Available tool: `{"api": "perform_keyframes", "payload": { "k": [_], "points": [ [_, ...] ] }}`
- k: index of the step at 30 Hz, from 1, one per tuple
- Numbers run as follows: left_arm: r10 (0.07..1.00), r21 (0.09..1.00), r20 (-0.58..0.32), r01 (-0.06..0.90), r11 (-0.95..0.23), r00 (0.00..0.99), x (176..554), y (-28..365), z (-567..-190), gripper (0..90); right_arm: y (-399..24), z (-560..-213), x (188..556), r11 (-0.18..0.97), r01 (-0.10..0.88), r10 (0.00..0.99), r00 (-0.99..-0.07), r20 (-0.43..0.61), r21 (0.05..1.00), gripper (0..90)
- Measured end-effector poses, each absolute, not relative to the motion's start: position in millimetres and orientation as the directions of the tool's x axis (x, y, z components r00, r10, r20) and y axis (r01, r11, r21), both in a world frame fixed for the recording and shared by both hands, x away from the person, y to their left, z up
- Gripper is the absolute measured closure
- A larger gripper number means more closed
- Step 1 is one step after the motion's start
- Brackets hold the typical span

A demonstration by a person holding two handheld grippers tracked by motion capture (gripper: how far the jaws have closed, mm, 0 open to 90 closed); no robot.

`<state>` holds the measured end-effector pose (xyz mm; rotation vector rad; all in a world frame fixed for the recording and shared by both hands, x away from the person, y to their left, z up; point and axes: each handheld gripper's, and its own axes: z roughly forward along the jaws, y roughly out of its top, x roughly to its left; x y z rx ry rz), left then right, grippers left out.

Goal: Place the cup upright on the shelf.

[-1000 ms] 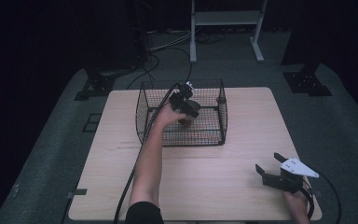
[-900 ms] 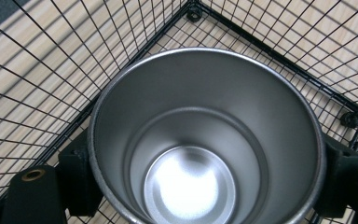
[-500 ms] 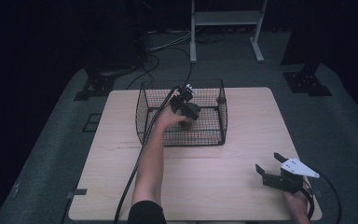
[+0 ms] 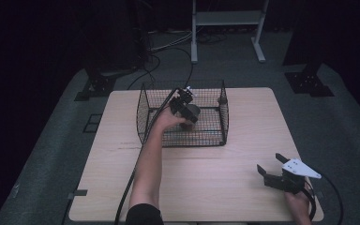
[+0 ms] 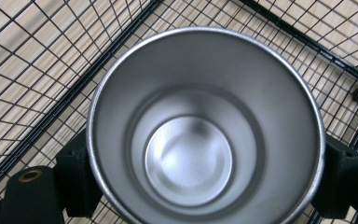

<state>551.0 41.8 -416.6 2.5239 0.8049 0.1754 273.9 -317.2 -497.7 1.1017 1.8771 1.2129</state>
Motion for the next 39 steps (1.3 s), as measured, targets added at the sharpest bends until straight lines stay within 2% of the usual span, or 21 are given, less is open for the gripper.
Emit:
{"api": "perform_keyframes", "payload": {
  "k": [17,24,39],
  "points": [
    [0.572,0.473,-0.016,0.510,-0.718,0.820,549.6,47.3,-413.6,10.4,-316.8,-497.7,273.8,0.223,0.304,0.895,-0.440,-0.072,0.926,13.4],
    [0.580,0.510,-0.030,0.511,-0.692,0.814,546.1,48.3,-404.8,5.0,-316.6,-497.7,273.9,0.224,0.306,0.895,-0.440,-0.071,0.926,13.4],
    [0.562,0.568,-0.029,0.476,-0.671,0.827,533.8,53.7,-384.6,3.5,-315.8,-497.8,274.1,0.227,0.308,0.898,-0.433,-0.076,0.924,13.4]
  ]
}}
